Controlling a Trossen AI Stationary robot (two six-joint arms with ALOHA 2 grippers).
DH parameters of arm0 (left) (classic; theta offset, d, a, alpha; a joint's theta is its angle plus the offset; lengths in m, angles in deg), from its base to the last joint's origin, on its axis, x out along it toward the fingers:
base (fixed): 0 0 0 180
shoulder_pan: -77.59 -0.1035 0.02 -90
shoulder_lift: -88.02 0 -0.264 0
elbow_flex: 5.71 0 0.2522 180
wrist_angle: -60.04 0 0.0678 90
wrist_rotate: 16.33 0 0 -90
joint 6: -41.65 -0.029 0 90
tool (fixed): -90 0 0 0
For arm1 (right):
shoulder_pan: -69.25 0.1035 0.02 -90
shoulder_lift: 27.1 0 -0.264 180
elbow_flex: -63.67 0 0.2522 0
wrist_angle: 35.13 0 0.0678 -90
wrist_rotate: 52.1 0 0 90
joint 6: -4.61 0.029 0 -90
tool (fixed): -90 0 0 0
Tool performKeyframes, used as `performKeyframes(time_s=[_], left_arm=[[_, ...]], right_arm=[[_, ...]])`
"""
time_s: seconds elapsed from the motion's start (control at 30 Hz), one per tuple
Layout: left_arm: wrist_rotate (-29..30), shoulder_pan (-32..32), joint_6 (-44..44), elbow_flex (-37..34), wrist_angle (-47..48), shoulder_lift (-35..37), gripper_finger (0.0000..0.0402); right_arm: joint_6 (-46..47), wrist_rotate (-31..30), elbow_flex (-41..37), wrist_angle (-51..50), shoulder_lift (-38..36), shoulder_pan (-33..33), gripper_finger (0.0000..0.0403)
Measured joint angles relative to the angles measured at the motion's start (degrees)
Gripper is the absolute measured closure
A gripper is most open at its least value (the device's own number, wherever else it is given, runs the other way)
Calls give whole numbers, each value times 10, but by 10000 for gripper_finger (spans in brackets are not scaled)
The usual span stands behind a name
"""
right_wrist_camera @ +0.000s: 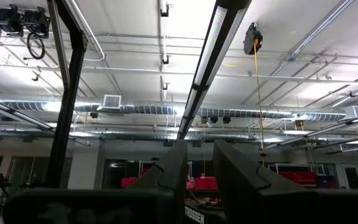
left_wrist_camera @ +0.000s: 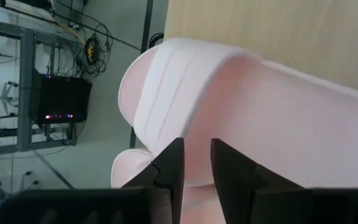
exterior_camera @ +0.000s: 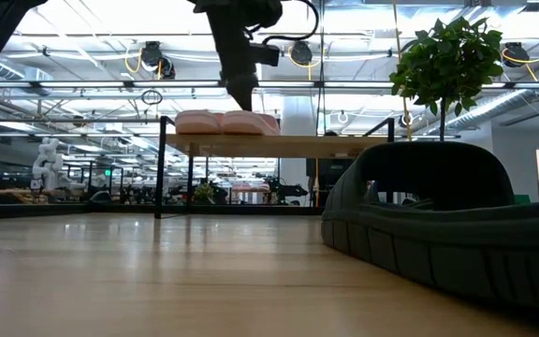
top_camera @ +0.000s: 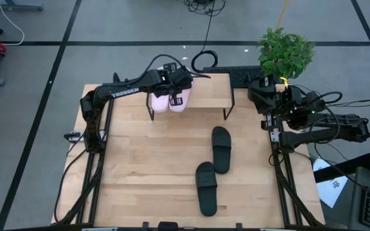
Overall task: Pick and place slides into the shelf
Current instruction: Put the bottom black slipper on the shelf
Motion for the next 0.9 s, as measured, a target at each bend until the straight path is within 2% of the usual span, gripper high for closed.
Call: performKeyframes(time_s=[0.37,0.6,0.9], left_arm=[[11,3,30,0,21,38,318],[12,30,66,0,29,106,318],[17,131,182,0,81,236,318]], right_arm=[[1,0,0,0,0,0,332],[4,0,0,-9,1,0,332],[16,17,-1,-255,6,22,332]])
